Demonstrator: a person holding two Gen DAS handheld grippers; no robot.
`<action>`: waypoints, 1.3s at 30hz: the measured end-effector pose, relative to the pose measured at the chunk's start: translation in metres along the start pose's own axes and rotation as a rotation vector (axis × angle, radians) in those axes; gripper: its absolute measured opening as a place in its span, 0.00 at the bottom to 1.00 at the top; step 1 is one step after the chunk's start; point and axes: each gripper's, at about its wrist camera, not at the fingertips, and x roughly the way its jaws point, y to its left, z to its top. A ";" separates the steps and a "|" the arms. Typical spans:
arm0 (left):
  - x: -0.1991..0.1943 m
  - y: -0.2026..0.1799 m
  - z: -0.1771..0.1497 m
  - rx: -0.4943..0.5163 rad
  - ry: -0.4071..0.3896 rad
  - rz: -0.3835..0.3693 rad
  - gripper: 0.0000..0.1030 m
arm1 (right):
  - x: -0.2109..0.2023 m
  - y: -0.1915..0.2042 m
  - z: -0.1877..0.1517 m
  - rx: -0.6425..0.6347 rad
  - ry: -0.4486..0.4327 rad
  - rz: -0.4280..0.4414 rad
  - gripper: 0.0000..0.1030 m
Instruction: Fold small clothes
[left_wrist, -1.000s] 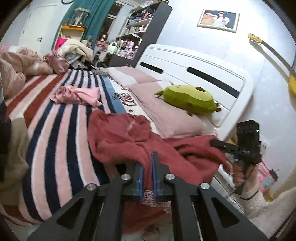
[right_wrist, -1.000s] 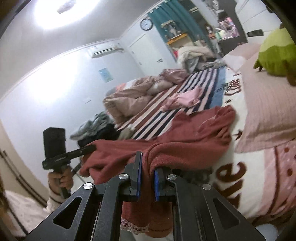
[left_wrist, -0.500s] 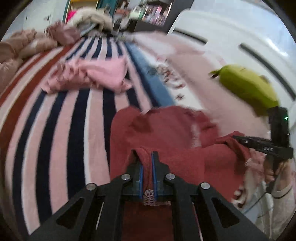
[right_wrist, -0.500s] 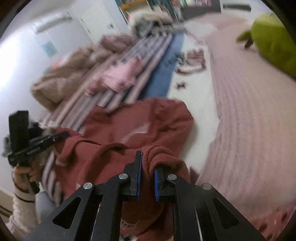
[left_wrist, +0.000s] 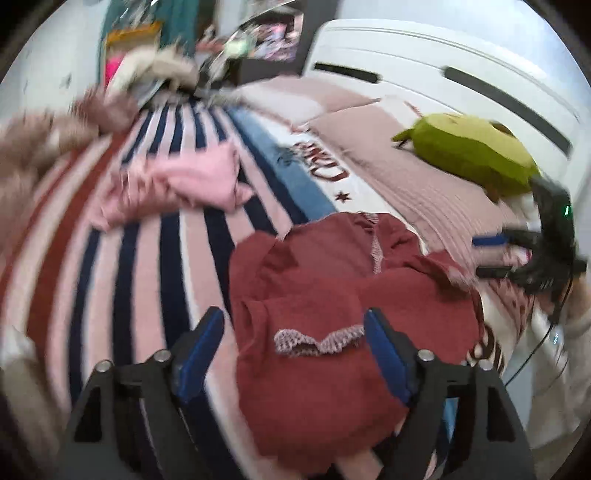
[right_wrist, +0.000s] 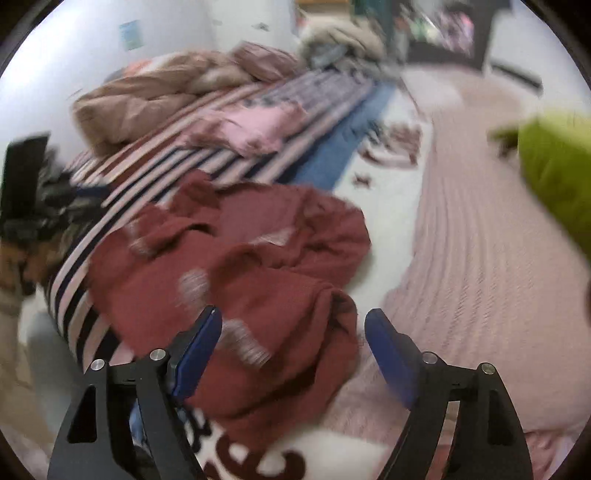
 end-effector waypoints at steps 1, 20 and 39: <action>-0.005 -0.005 0.000 0.041 0.000 -0.003 0.76 | -0.010 0.009 -0.002 -0.044 -0.023 0.006 0.75; 0.054 -0.023 -0.036 0.180 0.261 0.007 0.12 | 0.035 0.055 -0.024 -0.260 0.036 -0.073 0.11; 0.137 0.080 0.097 -0.227 0.082 0.270 0.40 | 0.127 -0.067 0.114 -0.032 0.045 -0.409 0.54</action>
